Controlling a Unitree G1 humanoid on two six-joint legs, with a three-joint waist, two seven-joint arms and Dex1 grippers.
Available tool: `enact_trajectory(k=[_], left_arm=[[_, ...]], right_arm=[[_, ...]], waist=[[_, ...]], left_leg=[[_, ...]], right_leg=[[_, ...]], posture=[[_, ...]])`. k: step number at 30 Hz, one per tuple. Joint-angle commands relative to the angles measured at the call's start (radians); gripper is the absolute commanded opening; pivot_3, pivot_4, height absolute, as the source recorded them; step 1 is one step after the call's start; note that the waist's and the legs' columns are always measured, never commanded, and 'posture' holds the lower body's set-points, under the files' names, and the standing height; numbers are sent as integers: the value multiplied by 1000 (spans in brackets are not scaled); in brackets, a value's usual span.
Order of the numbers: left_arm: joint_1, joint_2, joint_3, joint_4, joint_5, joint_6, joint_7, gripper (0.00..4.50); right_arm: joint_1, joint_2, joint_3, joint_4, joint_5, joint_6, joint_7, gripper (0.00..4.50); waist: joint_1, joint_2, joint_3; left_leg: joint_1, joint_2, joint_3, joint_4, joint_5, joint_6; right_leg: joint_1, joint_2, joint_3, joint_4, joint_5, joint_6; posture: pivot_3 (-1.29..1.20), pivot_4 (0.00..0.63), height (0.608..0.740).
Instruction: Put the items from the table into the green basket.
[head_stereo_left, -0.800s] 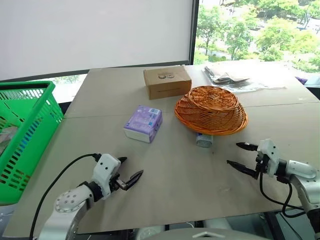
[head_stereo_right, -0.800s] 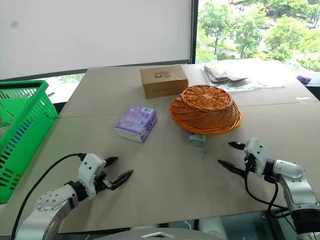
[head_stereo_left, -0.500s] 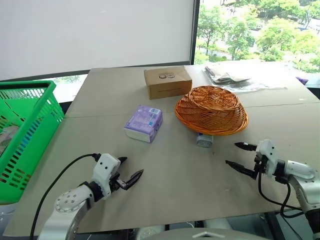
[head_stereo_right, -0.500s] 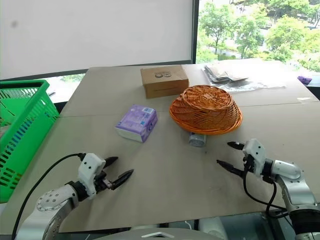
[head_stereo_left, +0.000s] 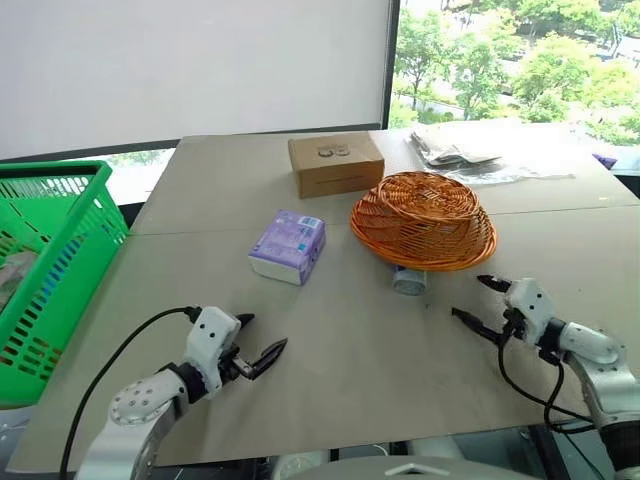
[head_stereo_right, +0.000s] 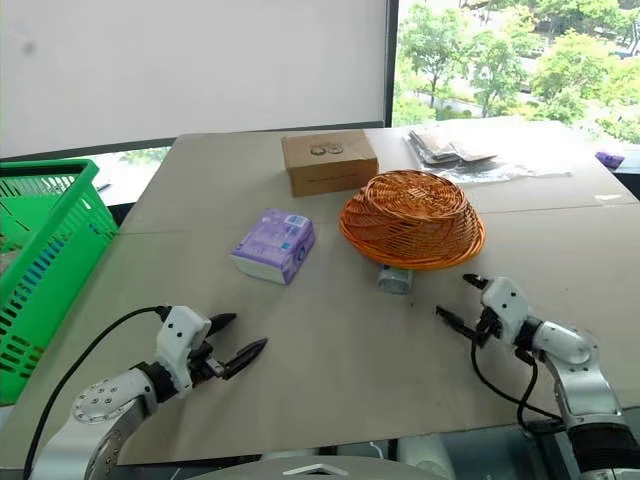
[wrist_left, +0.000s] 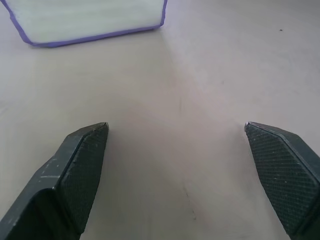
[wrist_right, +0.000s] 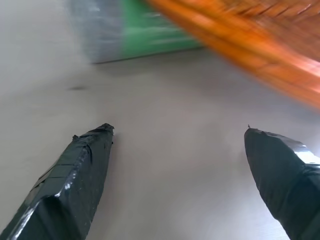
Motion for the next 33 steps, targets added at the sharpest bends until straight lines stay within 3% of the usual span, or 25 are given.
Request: enact_trajectory(k=[1,5,13,18,25,33], left_arm=[[-7,19,31,-88,-71,38,-33,4486],[-27,87,108,-181,-230,142,-106,4486],[-37,239,267,-273,-362,238,-176,4486],[-45,238,277,-293,-371,250,-158,4486],[-81,227,228,-297,-366,251,-139,4486],[-136,223,218,-298,-372,254,-122,4486]], right_arm=[[-13,-26,8,37,-211,-208,-184,4500],[-79,-64,61,138,-432,-338,-379,4500],[-183,-93,98,256,-584,-405,-624,4500],[-172,-95,71,267,-576,-387,-717,4500],[-138,-81,128,271,-572,-382,-706,4500],[-303,-58,209,363,-707,-367,-857,4500]], waist=[[0,0,0],[-6,-3,2],[-8,-4,3],[-7,-5,4],[-8,-6,4],[-11,-7,4]], left_leg=[[-1,0,0,0,0,0],[-1,0,2,0,0,0],[1,-1,6,0,0,0],[0,-1,6,0,0,0],[1,-1,5,0,0,0],[5,0,10,0,0,0]], right_leg=[[-1,0,0,0,0,0],[-2,0,1,0,0,0],[-1,1,5,2,0,0],[-1,1,5,1,0,0],[0,4,8,1,0,0],[0,6,11,3,0,0]], posture=[[127,28,740],[142,30,740],[184,31,740],[178,32,740],[168,28,740],[180,16,740]])
